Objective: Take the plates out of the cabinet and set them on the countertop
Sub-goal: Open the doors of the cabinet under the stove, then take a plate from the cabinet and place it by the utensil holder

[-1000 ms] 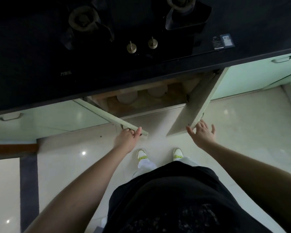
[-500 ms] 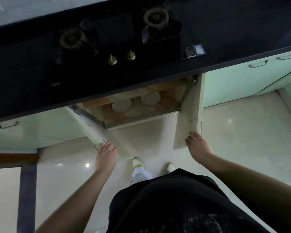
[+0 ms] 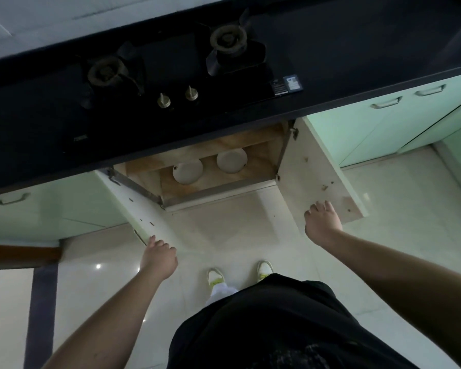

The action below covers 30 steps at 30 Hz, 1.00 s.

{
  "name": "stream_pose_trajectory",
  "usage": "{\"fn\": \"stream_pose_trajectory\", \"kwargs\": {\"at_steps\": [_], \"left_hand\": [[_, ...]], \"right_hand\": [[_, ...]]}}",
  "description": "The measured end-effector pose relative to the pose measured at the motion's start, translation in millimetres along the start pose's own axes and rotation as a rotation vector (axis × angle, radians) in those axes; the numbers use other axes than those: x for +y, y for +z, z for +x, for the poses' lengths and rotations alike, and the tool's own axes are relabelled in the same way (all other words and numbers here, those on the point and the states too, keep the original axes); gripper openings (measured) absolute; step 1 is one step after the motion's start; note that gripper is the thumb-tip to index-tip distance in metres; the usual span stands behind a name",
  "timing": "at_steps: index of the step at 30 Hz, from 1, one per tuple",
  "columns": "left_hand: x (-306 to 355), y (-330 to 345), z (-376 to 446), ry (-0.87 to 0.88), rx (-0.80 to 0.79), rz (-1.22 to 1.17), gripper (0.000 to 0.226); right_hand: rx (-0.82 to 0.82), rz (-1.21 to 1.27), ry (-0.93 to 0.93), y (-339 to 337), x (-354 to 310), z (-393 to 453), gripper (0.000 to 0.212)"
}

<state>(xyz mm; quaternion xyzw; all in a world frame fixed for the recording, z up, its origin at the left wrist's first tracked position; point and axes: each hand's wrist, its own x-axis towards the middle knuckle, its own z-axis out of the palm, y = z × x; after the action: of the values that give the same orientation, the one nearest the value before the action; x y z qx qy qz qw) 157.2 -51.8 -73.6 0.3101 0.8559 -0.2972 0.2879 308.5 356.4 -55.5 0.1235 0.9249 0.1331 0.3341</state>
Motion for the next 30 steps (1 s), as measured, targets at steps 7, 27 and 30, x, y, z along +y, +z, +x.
{"fn": "stream_pose_trajectory", "kwargs": {"at_steps": [7, 27, 30], "left_hand": [[-28, 29, -27, -0.05, -0.058, -0.117, 0.042], [-127, 116, -100, -0.378, -0.009, -0.323, 0.042], [-128, 112, -96, -0.388, -0.021, -0.322, 0.041]], "right_hand": [[0.165, 0.181, -0.123, -47, -60, -9, 0.045], [0.311, 0.241, -0.257, -122, -216, -49, 0.059], [0.307, 0.267, -0.224, -128, -218, -51, 0.06]]}}
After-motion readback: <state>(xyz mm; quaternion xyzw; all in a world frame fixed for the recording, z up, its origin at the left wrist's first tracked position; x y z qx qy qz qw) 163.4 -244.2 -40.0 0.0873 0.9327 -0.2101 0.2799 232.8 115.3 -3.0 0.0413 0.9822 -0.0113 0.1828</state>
